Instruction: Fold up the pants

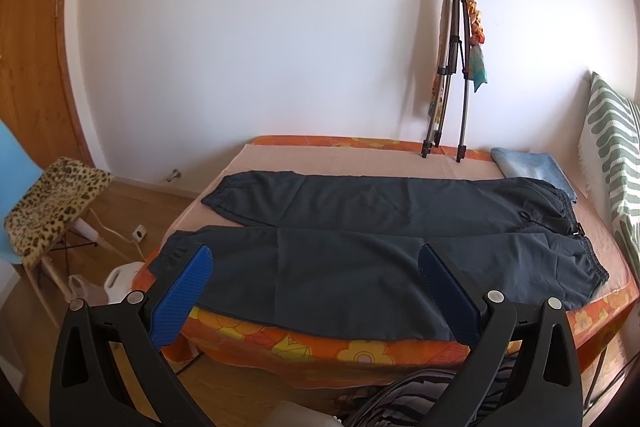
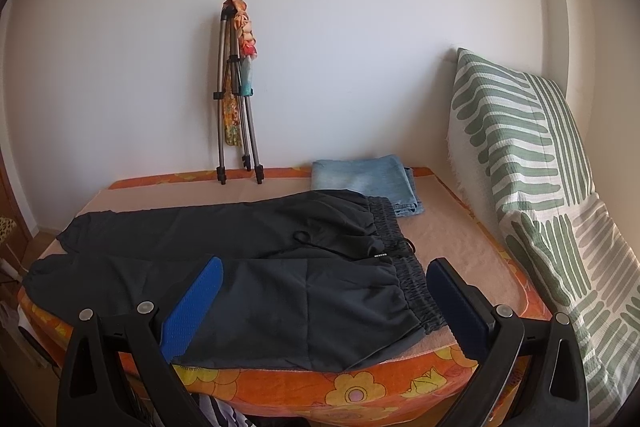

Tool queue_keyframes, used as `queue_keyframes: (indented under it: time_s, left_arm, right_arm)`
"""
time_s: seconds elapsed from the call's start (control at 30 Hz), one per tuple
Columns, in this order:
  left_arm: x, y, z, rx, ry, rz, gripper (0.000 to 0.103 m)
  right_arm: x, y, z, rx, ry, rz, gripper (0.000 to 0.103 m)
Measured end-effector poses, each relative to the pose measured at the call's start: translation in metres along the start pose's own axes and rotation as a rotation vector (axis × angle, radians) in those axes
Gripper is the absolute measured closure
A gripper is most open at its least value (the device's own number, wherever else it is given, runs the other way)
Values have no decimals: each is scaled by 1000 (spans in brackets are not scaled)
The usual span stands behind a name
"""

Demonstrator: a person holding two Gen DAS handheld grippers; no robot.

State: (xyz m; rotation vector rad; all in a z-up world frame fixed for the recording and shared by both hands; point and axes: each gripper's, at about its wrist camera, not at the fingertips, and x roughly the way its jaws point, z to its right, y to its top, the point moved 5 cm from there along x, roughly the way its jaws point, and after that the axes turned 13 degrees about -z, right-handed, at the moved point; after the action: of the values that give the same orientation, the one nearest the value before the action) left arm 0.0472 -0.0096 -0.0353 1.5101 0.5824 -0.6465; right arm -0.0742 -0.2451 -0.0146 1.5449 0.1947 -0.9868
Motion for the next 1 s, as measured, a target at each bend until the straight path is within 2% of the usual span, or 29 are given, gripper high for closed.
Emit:
queue_keyframes:
  time_s: [1.0]
  left_arm:
    - [-4,2,-7,-3,9,8,0]
  right_arm:
    - [-3,0,-3,-4,3,6,0]
